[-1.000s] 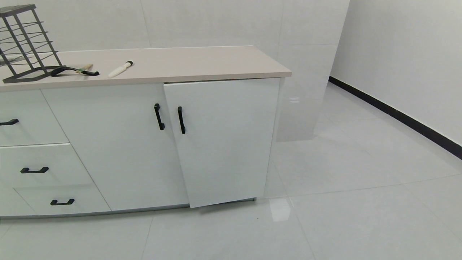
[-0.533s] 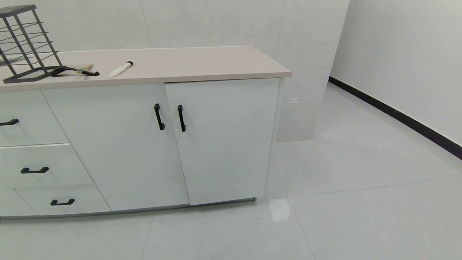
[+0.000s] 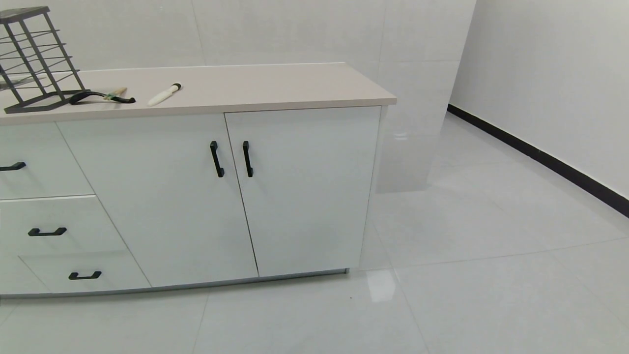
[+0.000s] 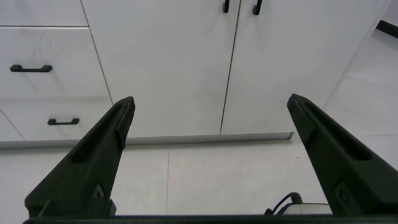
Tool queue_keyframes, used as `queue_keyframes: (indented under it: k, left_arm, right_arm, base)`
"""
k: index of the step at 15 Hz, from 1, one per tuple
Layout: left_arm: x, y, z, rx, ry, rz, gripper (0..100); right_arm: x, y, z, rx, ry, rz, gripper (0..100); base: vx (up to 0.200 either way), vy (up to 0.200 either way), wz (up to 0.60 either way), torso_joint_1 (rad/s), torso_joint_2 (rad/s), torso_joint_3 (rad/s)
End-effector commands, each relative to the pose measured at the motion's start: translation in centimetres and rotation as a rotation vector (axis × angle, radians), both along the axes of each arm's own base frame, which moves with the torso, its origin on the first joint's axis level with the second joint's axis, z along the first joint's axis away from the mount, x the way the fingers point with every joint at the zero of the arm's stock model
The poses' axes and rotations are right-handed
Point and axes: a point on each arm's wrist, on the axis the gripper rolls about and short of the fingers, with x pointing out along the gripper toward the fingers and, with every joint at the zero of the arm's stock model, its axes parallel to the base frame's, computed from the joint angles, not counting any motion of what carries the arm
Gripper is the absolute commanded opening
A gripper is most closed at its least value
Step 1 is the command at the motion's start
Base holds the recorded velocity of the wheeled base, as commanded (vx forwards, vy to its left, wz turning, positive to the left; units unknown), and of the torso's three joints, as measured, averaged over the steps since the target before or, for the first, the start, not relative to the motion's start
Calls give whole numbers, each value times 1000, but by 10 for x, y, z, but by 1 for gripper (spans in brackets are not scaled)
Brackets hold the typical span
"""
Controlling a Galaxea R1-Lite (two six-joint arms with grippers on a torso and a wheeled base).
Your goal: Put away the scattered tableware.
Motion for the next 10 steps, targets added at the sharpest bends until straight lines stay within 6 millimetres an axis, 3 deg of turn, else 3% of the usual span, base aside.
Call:
queue_keyframes:
  k: [1,6,10]
  left_arm:
    - [0,0,0,0,-1,1,100]
    - [0,0,0,0,-1,-1,100]
    - [0,0,0,4,1,-1,100]
  right_arm:
    - [-3,-1,-6,-11,19,-9,0]
    - [-3,-2,-5,8,17,-55,0]
    - [-3,-2,-5,9,17,-55,0]
  base:
    - [0,0,0,0,0,0]
    - [0,0,0,0,0,0]
    - [200,200,0,-1,0,4]
